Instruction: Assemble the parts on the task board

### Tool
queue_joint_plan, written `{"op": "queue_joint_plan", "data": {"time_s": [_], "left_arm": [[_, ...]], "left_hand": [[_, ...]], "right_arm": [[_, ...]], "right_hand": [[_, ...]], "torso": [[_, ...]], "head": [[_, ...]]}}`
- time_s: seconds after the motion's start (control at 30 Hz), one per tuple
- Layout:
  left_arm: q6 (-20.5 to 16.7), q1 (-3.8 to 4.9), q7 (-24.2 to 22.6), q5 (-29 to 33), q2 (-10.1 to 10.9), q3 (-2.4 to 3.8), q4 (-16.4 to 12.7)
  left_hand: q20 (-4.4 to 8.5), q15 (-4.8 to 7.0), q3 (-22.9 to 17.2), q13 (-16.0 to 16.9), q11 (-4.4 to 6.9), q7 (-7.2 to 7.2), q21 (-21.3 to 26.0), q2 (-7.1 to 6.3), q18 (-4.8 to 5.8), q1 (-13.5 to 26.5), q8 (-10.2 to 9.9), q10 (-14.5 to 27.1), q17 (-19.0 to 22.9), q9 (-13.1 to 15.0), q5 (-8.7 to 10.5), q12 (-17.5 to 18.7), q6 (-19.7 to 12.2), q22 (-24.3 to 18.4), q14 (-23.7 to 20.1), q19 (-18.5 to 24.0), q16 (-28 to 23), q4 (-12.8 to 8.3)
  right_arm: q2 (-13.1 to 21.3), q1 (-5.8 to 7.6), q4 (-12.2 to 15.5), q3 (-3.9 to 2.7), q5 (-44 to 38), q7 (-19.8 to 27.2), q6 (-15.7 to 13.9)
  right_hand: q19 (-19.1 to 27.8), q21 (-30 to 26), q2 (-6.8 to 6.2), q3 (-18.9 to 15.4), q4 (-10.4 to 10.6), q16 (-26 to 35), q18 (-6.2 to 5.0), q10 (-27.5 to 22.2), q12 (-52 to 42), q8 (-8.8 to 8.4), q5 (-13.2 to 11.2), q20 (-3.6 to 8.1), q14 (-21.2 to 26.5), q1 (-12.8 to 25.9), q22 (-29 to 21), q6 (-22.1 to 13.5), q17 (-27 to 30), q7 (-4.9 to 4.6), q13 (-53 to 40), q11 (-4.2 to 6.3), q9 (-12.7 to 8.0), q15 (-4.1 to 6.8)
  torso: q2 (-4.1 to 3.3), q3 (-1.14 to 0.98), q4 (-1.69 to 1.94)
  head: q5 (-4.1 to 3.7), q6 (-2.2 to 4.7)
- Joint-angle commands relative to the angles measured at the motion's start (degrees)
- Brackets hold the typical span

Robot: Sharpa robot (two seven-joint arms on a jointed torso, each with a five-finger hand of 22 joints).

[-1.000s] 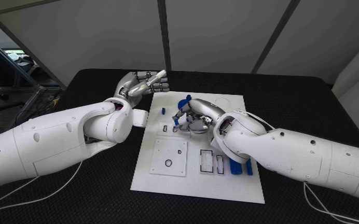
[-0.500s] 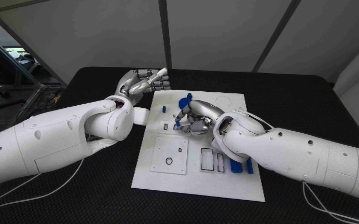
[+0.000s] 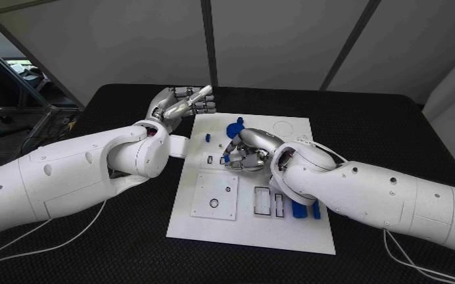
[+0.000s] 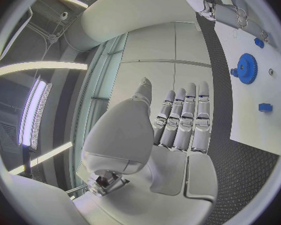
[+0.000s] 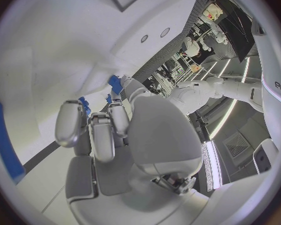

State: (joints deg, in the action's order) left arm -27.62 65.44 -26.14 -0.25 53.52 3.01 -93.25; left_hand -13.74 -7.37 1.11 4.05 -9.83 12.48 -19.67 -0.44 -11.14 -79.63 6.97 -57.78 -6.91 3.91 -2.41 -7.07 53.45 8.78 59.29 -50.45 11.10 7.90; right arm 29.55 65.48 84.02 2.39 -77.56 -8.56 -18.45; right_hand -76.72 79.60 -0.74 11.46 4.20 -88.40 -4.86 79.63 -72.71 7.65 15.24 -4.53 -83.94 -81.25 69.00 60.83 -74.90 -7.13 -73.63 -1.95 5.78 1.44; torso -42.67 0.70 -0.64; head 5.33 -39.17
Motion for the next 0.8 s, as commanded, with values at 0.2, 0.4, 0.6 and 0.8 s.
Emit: {"op": "queue_joint_plan", "data": {"time_s": [0.2,0.4,0.6,0.8], "left_arm": [[0.5,0.08,-0.2,-0.1,-0.1,0.03,-0.1],[0.5,0.08,-0.2,-0.1,-0.1,0.03,0.0],[0.5,0.08,-0.2,-0.1,-0.1,0.03,0.0],[0.5,0.08,-0.2,-0.1,-0.1,0.03,0.0]], "left_hand": [[0.05,-0.20,0.5,-0.1,-0.25,0.48,0.0,0.29,0.83,0.2,-0.4,0.1,-0.1,-0.1,-0.30,0.2,-0.1,-0.1,0.2,0.4,-0.2,0.0],[0.05,-0.20,0.5,-0.1,-0.25,0.48,0.0,0.29,0.83,0.2,-0.4,0.1,-0.1,-0.1,-0.30,0.2,-0.1,-0.1,0.2,0.4,-0.2,0.0],[0.05,-0.20,0.5,-0.1,-0.25,0.48,0.0,0.29,0.83,0.2,-0.4,0.1,-0.1,-0.1,-0.30,0.2,-0.1,-0.1,0.2,0.4,-0.2,0.0],[0.05,-0.20,0.5,-0.1,-0.25,0.48,0.0,0.29,0.83,0.2,-0.4,0.1,-0.1,-0.1,-0.30,0.2,-0.1,-0.1,0.2,0.4,-0.2,0.0]], "right_arm": [[0.0,0.07,0.0,0.01,-0.9,-0.8,1.5],[0.1,0.07,-0.1,0.02,-1.2,-1.2,1.7],[0.3,0.07,-0.1,0.02,-1.5,-1.7,1.8],[0.5,0.07,-0.1,0.02,-1.9,-2.2,2.1]], "right_hand": [[-0.5,0.3,0.38,0.4,0.2,0.3,0.64,-0.4,0.3,0.22,0.1,-0.05,-5.2,0.4,0.0,0.7,-11.3,0.28,0.1,-0.08,0.6,0.39],[-0.5,0.3,0.29,0.5,0.1,0.3,0.64,-0.4,0.4,0.18,0.0,-0.05,-5.2,0.5,0.0,0.7,-11.2,0.26,0.2,-0.09,0.6,0.38],[-0.5,0.3,0.22,0.5,0.1,0.3,0.64,-0.5,0.5,0.12,0.0,-0.05,-5.1,0.6,0.0,0.6,-11.2,0.24,0.2,-0.11,0.6,0.38],[-0.5,0.3,0.19,0.5,0.1,0.3,0.64,-0.5,0.5,0.09,0.0,-0.06,-5.1,0.6,0.0,0.6,-11.2,0.23,0.2,-0.11,0.6,0.37]], "torso": [[-0.04,0.02,-0.01],[-0.02,0.01,-0.03],[-0.01,0.01,-0.05],[-0.03,0.01,-0.02]], "head": [[0.00,-0.04],[-0.02,-0.16],[-0.10,-0.20],[-0.19,-0.33]]}}
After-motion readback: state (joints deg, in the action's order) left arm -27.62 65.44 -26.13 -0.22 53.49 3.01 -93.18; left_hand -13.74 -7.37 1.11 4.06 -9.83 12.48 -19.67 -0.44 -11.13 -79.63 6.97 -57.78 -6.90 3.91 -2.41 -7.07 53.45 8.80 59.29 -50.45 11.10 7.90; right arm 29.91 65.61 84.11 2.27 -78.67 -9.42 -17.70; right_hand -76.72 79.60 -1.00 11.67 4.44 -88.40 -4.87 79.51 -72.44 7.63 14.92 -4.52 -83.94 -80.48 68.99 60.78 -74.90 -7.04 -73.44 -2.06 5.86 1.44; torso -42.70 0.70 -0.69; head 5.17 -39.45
